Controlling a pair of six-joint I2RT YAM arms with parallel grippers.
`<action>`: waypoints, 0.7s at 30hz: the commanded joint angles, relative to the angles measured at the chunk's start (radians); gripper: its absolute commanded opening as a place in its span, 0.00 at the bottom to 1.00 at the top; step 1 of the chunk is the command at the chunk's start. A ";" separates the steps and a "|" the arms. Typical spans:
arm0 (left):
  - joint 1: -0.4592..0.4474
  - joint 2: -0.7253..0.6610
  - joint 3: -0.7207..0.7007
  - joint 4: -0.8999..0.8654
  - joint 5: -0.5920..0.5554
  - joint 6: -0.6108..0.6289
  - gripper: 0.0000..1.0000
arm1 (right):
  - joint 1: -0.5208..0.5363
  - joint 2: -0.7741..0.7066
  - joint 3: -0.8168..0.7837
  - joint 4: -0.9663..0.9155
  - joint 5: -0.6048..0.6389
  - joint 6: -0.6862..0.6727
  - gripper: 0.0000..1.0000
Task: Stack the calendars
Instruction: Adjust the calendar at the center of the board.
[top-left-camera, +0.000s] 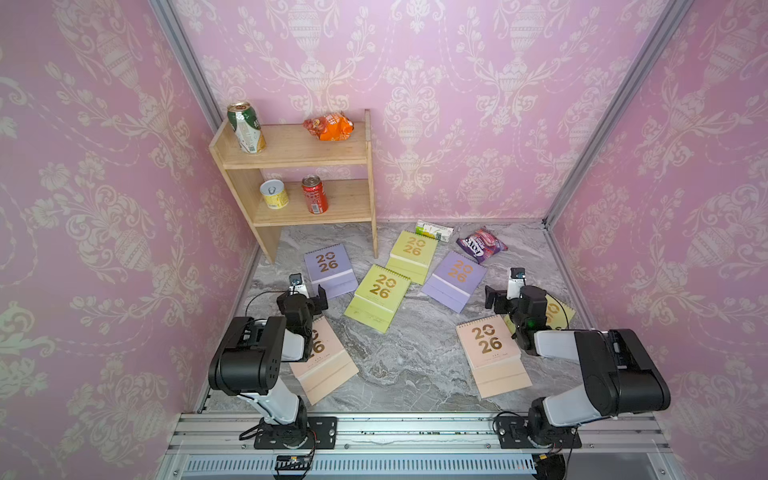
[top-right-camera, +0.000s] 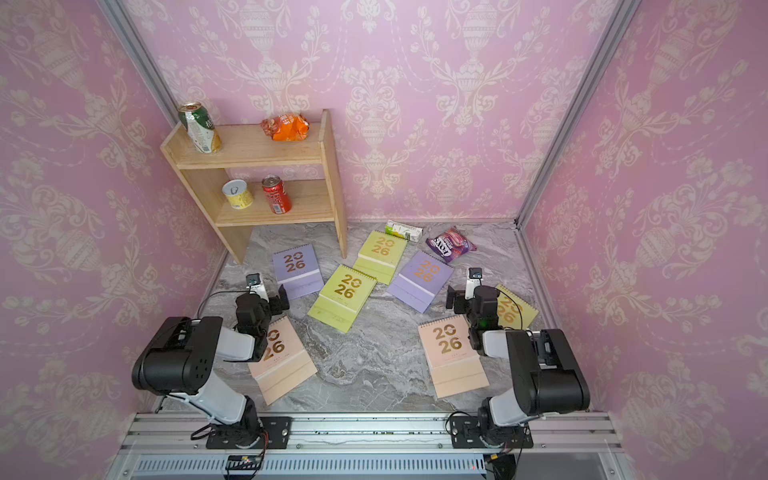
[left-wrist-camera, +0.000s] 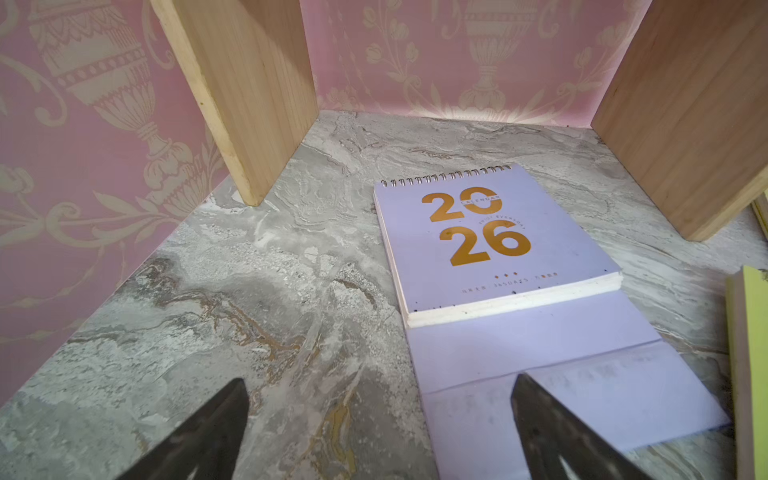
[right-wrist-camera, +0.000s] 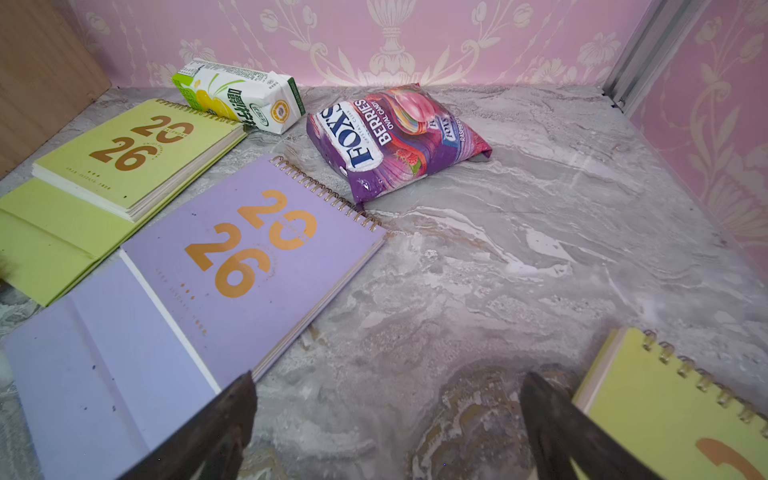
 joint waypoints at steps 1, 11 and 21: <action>0.009 0.003 0.018 -0.011 0.009 0.012 0.99 | 0.006 0.001 0.020 -0.001 -0.011 -0.008 1.00; 0.009 0.001 0.039 -0.054 0.085 0.038 0.99 | 0.003 0.002 0.020 0.000 -0.014 -0.007 1.00; 0.010 0.002 0.039 -0.056 0.089 0.037 0.99 | -0.004 0.002 0.023 -0.004 -0.028 -0.003 1.00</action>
